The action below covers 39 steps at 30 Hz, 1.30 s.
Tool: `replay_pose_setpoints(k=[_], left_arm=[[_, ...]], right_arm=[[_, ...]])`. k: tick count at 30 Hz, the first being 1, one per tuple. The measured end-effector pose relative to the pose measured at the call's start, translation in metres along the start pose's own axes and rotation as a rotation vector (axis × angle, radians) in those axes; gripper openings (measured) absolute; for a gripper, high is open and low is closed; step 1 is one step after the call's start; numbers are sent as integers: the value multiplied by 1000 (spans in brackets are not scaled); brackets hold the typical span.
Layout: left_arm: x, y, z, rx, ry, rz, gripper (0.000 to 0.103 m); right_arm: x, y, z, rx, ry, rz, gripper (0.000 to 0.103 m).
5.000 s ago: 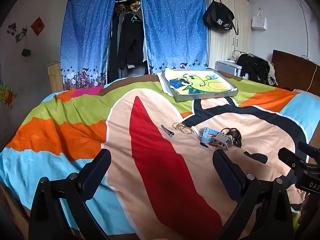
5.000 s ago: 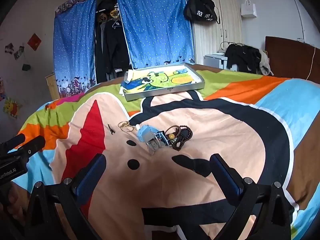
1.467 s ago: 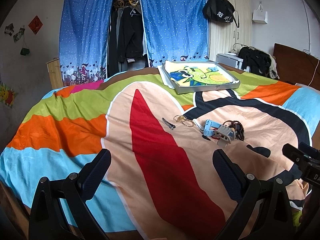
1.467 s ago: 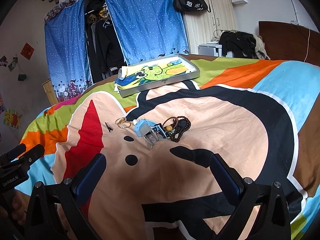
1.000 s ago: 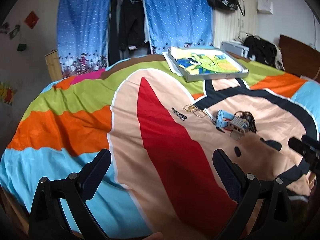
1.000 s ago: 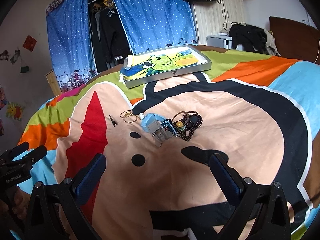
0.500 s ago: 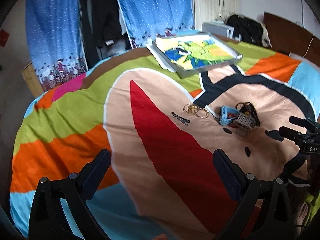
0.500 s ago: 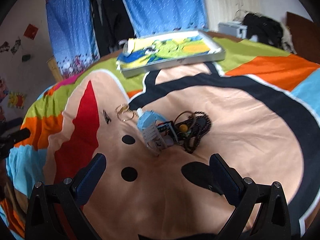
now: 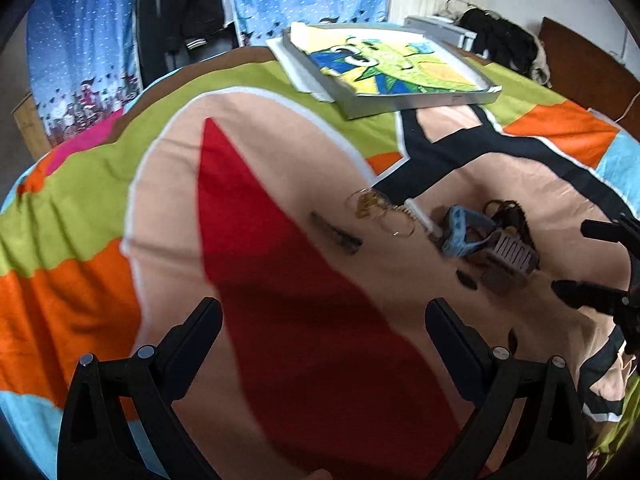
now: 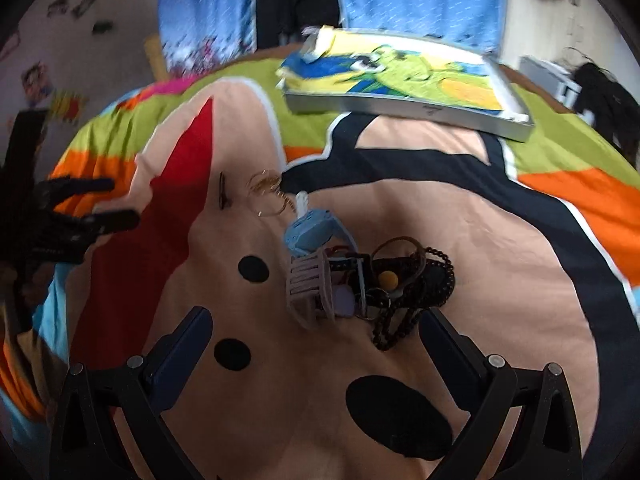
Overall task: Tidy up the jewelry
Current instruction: 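Move both tools down toward the pile of jewelry, then grasp the black hair clip with the left tool while the right tool grasps the lavender claw clip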
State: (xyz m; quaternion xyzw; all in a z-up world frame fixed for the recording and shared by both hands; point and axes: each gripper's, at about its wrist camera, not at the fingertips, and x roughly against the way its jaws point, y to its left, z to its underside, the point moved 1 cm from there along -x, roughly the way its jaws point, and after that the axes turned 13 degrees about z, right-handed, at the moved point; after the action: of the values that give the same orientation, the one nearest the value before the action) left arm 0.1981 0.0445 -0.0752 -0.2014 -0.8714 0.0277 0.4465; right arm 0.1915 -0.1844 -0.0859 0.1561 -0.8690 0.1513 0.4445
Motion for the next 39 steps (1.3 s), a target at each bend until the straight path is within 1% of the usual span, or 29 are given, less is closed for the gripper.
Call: replay_pose_setpoints(k=[3,5,7,10,12,14,15,16,18,19,20,21,22,23,25,27,28,30,32,33,35,36,37,38,39], left_arm=[[-10,0,-6,-16,-22,30,99],[-20,1,-11,-5,-13,52,99],[-28,3,-15,10,-17,72,99],[-39,9,-22,50,-29,84,98],[-49,12,-26,81,-21,81,95],[-57,16,-29,99,-5,87,90],[-60,16,-30,100,0,84,88],[-64,17,-32,97,5,84,84],[-71,16,-32,88,14,83,77],[-77,17,-32,88,25,79,72],[-82,17,-31,92,34,76,65],[-87,17,-31,102,46,76,62],[-93,20,-30,122,67,79,57],[-96,21,-30,132,76,79,55],[-100,25,-30,151,83,70,54],[-101,29,-31,167,83,70,54],[-102,32,-32,180,81,71,54],[-104,35,-33,198,78,70,53],[-106,39,-35,224,80,55,46],[-107,41,-36,238,82,47,45],[-107,45,-36,256,83,33,37],[-106,46,-36,263,84,24,35],[-106,47,-37,269,83,20,30],[-105,48,-36,272,81,16,23],[-105,48,-36,271,82,12,19]], right_arm=[[-9,0,-7,34,71,-40,103],[-16,1,-9,49,109,-59,103],[-25,5,-8,74,132,-62,103],[-38,7,-6,90,127,-71,103],[-45,7,-4,84,106,-77,103],[-52,4,-3,69,82,-76,103],[-55,4,-3,61,74,-69,100],[-58,1,-4,42,53,-57,98],[-59,-2,-7,-3,21,-41,88],[-61,-5,-8,-37,13,-41,86],[-61,-6,-9,-58,11,-55,84],[-62,-6,-10,-62,9,-70,83],[-61,-5,-10,-50,-3,-78,82],[-60,-3,-11,-33,-17,-79,80],[-59,-1,-10,-15,-33,-88,77],[-61,1,-9,-10,-32,-92,71],[-62,1,-8,-4,-30,-89,69],[-64,2,-6,11,-28,-76,62],[-66,6,-2,31,-26,-64,55],[-67,7,-1,40,-26,-60,52],[-66,8,1,57,-33,-45,51],[-65,9,1,67,-43,-32,51],[-65,9,1,76,-54,-24,50],[-64,10,1,85,-61,-18,49],[-64,11,0,92,-68,-13,46]])
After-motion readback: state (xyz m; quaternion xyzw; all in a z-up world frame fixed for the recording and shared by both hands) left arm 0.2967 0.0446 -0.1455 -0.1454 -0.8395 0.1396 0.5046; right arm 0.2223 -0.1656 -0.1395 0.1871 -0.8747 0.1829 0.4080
